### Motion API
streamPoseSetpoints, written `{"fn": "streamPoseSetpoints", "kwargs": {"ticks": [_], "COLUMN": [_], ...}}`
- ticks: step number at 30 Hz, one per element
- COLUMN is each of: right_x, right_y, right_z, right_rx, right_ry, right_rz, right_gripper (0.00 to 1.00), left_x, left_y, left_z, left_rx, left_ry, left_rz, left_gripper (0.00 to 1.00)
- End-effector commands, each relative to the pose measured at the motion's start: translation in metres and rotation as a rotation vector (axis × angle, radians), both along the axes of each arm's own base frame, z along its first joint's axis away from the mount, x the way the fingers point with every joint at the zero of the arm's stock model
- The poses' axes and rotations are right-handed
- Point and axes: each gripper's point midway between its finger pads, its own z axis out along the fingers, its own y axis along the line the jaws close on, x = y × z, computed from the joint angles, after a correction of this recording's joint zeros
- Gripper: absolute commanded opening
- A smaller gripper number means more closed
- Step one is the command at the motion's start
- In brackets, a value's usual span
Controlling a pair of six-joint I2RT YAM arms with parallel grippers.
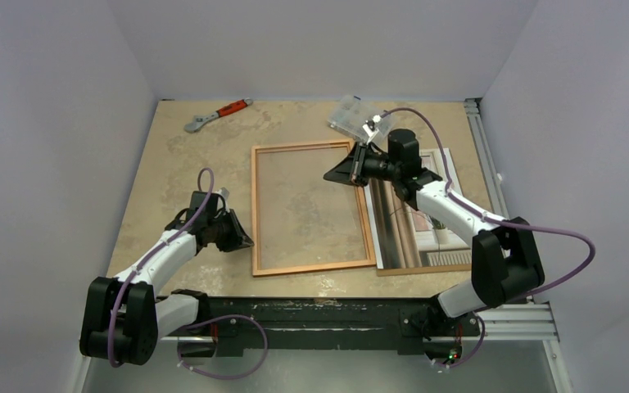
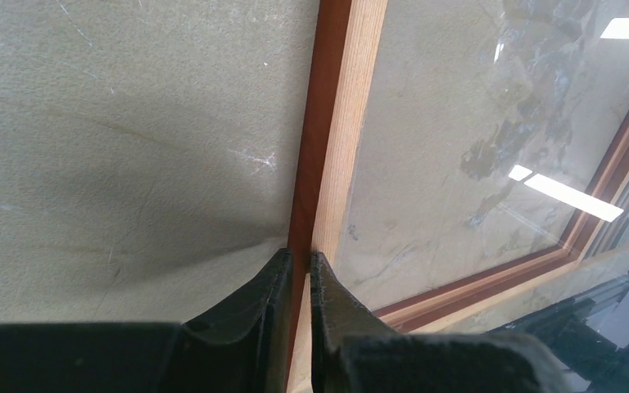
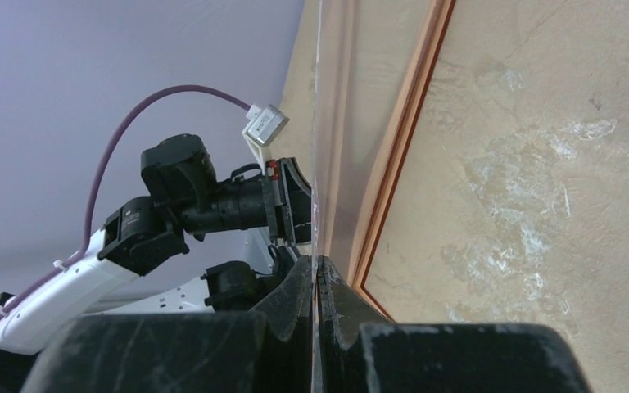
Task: Put the photo into the frame
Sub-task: Place the photo frame item in the photo frame.
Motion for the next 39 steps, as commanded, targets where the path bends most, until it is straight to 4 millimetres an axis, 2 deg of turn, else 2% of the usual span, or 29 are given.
{"fn": "streamPoseSetpoints", "kwargs": {"ticks": [1,13,26,39], "right_x": [0.001,0.001,-0.002,-0.005], "right_y": [-0.004,-0.013,-0.015,-0.025], "right_z": [-0.007,-0.031,-0.048,-0.087], "right_rx": [-0.023,-0.048,-0.071,-0.198], "right_ry": [-0.027,-0.009,0.016,0.039], "right_rz": [-0.002,-0.036,-0.029,-0.022], "right_gripper": [0.00,0.00,0.00,0.00], "left_x": [-0.003,-0.003,-0.003,-0.003], "left_y": [0.016,0.016,0.016,0.016], "left_z": [-0.010,-0.010,-0.010,-0.010], "left_rx": [0.087,0.088,0.088,0.087], "left_ry": [0.010,0.008,0.009,0.009], "left_rz": [0.001,0.001,0.000,0.000], "left_gripper": [0.11,0.10,0.09,0.09]}}
